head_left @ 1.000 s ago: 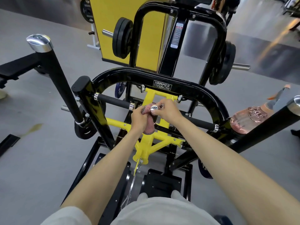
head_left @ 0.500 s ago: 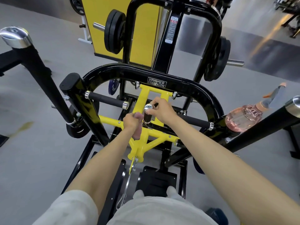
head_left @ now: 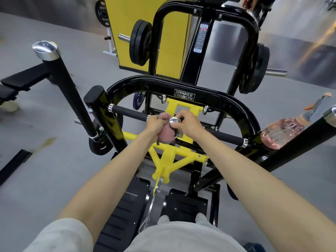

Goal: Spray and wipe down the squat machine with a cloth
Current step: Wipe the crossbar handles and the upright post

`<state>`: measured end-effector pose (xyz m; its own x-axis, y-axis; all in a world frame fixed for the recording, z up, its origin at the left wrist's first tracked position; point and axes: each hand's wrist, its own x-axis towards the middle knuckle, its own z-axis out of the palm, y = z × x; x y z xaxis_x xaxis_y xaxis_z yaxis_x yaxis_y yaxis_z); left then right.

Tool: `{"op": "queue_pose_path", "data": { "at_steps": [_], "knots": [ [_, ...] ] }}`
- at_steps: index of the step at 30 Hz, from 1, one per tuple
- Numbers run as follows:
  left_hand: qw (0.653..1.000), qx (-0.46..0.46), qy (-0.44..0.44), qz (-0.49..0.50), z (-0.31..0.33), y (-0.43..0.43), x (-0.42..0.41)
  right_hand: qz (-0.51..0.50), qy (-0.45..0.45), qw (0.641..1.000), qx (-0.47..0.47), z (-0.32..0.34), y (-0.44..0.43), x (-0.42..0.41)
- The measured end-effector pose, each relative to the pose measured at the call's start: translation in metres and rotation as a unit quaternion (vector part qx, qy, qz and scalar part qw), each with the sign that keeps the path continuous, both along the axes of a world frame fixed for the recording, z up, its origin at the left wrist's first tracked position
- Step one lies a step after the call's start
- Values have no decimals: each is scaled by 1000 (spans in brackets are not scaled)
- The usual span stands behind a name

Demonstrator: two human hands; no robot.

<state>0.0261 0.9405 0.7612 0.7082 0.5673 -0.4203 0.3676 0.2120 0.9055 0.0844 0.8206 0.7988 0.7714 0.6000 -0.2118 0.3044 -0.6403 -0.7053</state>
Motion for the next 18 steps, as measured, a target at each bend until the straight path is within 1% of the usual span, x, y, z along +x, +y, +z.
{"op": "queue_pose_path", "data": {
  "at_steps": [2, 6, 8, 10, 14, 18],
  "knots": [
    [1000, 10, -17, -13, 15, 7, -3, 4, 2, 1000, -2, 2, 0, -1],
    [994, 41, -49, -90, 40, 22, -2, 2, 7, 1000, -30, 4, 2, -1],
    [986, 91, -59, -124, 48, 25, 3, -1, 11, 999, -45, 3, 4, 0],
    [977, 146, -46, -151, 52, 27, 9, -15, 19, 998, -50, 2, 5, 1],
    [949, 175, 2, -263, 50, 29, 16, -50, 23, 997, -53, 2, 6, -4],
    [911, 229, 34, -342, 42, 31, 30, -59, 13, 996, -62, 1, 5, -1]
  ]
}}
